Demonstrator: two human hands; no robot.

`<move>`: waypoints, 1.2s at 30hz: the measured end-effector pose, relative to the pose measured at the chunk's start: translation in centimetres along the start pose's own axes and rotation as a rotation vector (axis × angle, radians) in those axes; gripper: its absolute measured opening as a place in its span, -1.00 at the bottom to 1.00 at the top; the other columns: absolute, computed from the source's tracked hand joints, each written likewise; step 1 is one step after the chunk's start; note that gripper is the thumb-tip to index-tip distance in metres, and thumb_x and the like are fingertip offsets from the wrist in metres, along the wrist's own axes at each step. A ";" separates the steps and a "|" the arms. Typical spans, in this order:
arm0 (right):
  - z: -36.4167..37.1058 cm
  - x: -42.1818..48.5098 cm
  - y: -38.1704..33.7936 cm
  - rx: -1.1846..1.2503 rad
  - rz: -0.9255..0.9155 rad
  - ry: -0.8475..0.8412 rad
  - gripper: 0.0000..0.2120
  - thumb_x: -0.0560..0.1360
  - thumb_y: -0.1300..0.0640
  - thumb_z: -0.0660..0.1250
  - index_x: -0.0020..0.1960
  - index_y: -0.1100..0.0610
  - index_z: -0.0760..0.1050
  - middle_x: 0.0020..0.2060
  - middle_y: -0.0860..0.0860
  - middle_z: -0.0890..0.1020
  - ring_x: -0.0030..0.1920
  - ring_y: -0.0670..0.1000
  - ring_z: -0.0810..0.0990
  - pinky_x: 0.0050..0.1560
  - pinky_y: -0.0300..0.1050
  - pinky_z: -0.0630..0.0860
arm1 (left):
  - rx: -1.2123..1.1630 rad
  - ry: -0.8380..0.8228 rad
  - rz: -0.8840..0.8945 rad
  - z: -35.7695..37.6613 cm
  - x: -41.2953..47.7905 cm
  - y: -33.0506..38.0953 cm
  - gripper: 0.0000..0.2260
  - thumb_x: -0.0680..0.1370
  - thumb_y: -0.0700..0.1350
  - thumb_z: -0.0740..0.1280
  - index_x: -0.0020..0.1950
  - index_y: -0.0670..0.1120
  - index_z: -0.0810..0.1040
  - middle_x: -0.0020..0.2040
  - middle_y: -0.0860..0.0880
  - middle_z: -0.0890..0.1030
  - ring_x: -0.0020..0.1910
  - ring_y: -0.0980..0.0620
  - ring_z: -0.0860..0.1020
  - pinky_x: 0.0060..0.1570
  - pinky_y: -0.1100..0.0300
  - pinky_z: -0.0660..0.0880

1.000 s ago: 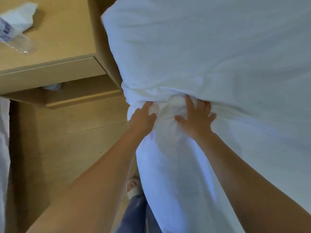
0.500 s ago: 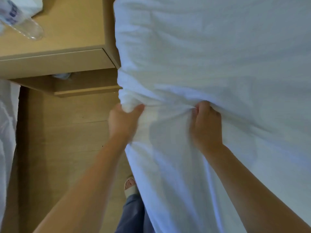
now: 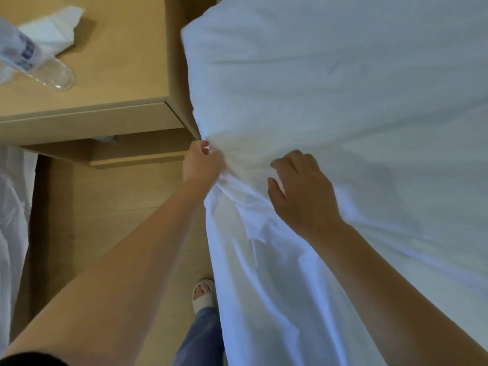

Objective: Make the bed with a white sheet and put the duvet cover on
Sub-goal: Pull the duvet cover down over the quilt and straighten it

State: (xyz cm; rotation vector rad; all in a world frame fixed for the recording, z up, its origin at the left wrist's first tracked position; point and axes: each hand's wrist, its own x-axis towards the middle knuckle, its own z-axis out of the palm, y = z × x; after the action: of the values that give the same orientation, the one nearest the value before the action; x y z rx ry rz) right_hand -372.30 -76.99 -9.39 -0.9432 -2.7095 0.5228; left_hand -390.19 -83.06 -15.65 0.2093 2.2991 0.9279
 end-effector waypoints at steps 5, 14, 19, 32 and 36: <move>3.0 4.5 0.2 -0.149 0.155 -0.276 -0.48 0.53 0.09 0.24 0.45 0.17 0.22 0.36 0.13 0.32 0.33 0.16 0.28 0.20 0.05 0.24 | 0.010 0.028 0.014 -0.7 4.0 2.8 -0.66 0.53 0.10 0.28 -0.28 -0.11 0.33 -0.39 0.05 0.32 -0.42 0.07 0.32 -0.44 0.22 0.23; 4.4 11.5 -2.2 -0.133 0.208 -0.020 -0.46 0.26 0.20 0.53 0.22 0.26 0.53 0.12 0.25 0.58 0.12 0.29 0.56 0.13 0.25 0.43 | 0.339 0.011 0.381 -5.0 9.0 7.3 -0.57 0.62 0.06 0.09 -0.41 -0.08 0.18 -0.45 -0.03 0.33 -0.42 -0.04 0.30 -0.44 0.11 0.16; 4.8 17.7 -4.5 -0.143 0.209 0.057 -0.50 0.36 0.19 0.49 0.27 0.25 0.51 0.20 0.26 0.54 0.18 0.31 0.53 0.16 0.26 0.41 | 0.032 0.043 0.381 -7.9 10.7 11.9 -0.55 0.61 -0.05 0.18 -0.42 -0.09 0.08 -0.50 0.03 0.16 -0.44 0.03 0.13 -0.37 0.15 0.11; 4.6 19.8 -0.5 -0.140 0.584 -0.095 -0.80 0.54 0.21 0.19 0.02 0.28 0.54 -0.06 0.22 0.58 0.02 0.26 0.49 -0.05 0.06 0.38 | 0.294 -0.481 0.220 -3.7 15.9 11.2 -0.71 0.54 0.07 0.23 -0.25 -0.07 0.57 -0.26 0.03 0.61 -0.17 -0.06 0.56 -0.22 0.16 0.42; 3.7 21.1 -0.9 -0.009 0.560 0.040 -0.81 0.36 0.21 0.20 -0.17 0.29 0.55 -0.19 0.18 0.55 -0.10 0.22 0.50 -0.22 -0.05 0.40 | 0.134 -0.108 0.384 -4.8 18.9 13.1 -0.95 0.45 -0.05 0.31 -0.19 0.04 0.45 -0.20 0.10 0.50 -0.20 0.09 0.49 -0.26 0.21 0.38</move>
State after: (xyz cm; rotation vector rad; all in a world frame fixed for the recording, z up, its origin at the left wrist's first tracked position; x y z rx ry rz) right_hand -390.21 -65.18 -10.42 -1.7028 -2.3895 0.5757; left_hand -409.09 -69.20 -13.80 0.7610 2.2620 0.9191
